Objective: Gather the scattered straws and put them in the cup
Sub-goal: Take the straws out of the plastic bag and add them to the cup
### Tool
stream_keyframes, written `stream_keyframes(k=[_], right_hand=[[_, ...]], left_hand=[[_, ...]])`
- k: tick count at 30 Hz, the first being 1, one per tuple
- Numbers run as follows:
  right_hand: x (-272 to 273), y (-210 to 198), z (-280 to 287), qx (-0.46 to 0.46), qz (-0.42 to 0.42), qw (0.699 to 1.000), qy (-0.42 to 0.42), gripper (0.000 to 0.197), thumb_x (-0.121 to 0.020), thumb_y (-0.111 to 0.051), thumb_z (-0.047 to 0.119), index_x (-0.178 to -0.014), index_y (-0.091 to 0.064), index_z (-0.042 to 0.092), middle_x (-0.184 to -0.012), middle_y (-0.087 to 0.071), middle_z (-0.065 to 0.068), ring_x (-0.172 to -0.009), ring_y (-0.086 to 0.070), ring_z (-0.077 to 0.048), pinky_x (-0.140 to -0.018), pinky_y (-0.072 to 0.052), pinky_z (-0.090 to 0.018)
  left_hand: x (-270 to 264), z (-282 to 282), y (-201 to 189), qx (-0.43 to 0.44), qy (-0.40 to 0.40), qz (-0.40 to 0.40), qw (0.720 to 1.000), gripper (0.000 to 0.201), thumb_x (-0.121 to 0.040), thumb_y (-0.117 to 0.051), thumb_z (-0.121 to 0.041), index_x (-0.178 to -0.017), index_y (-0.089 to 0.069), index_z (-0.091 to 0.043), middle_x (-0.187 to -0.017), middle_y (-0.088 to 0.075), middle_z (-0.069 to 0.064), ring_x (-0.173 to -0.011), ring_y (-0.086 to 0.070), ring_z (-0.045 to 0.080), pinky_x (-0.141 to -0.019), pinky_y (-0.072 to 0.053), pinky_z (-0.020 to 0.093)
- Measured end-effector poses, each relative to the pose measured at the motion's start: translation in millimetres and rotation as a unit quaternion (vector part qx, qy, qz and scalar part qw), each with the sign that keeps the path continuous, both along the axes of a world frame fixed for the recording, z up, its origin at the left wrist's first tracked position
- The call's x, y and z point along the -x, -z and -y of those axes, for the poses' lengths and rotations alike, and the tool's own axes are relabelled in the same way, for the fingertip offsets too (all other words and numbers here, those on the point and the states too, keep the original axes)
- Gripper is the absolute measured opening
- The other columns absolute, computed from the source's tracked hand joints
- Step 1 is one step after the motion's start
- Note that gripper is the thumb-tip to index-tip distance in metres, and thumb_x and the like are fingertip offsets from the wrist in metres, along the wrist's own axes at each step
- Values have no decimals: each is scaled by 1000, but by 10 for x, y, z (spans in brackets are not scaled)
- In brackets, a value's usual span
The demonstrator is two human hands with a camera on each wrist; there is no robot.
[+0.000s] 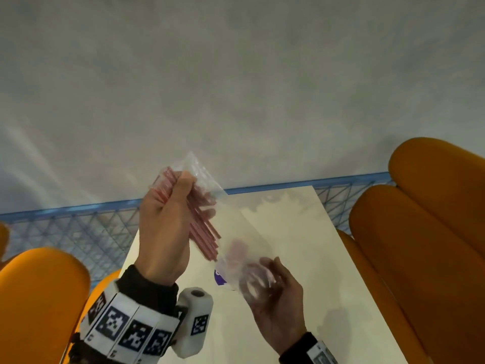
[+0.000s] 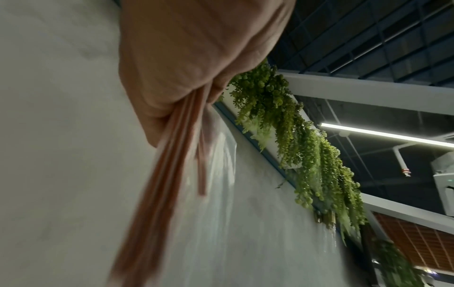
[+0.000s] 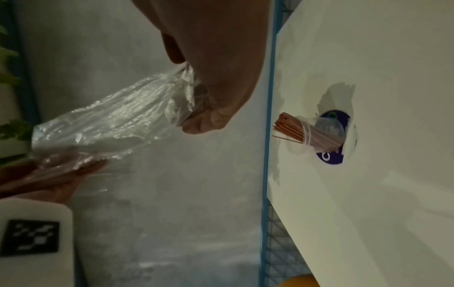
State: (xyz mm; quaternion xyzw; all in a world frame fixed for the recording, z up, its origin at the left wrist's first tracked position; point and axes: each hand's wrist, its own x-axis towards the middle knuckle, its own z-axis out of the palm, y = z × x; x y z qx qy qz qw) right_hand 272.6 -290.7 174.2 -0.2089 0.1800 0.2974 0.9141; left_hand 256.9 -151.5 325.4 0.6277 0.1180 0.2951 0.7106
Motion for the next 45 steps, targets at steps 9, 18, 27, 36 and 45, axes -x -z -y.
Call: stream_keyframes(k=[9, 18, 27, 36, 45], right_hand=[[132, 204, -123, -2, -41, 999, -15, 21, -79, -65, 22, -92, -66, 5, -127, -59, -25, -100, -61, -35, -80, -52, -39], [110, 150, -9, -47, -6, 999, 6, 19, -84, -61, 19, -94, -63, 4, -94, -73, -16, -78, -71, -29, -65, -54, -34], [143, 102, -46, -31, -14, 997, -72, 36, -79, -65, 29, -111, -65, 12, -95, -63, -12, -72, -59, -21, -57, -51, -28], [113, -25, -3, -81, 13, 996, -38, 46, -95, -48, 41, -125, -61, 8, -112, -70, -16, -77, -72, -25, -56, -57, -28], [142, 14, -47, -51, -30, 998, -35, 41, -90, -59, 38, -111, -66, 3, -91, -65, -14, -63, -62, -22, -48, -54, -28]], left_hand=[[101, 271, 19, -28, 67, -78, 994, 14, -92, -57, -20, -86, -68, -14, -98, -74, 12, -100, -69, 27, -94, -49, 58], [102, 184, -114, -480, -36, -32, 876, 20, -93, -57, -36, -84, -71, -25, -67, -67, -12, -65, -64, 6, -62, -47, 18], [142, 286, -322, -568, -35, 16, 822, 28, -93, -52, -35, -85, -69, -14, -51, -52, -15, -64, -59, 11, -59, -43, 15], [239, 231, -613, -504, -21, 0, 864, 27, -93, -49, -41, -84, -69, -25, -45, -54, 2, -42, -57, 9, -44, -38, 17], [224, 184, -774, -469, -18, 7, 883, 27, -93, -50, -44, -82, -68, -27, -49, -57, 1, -36, -55, 12, -41, -35, 16]])
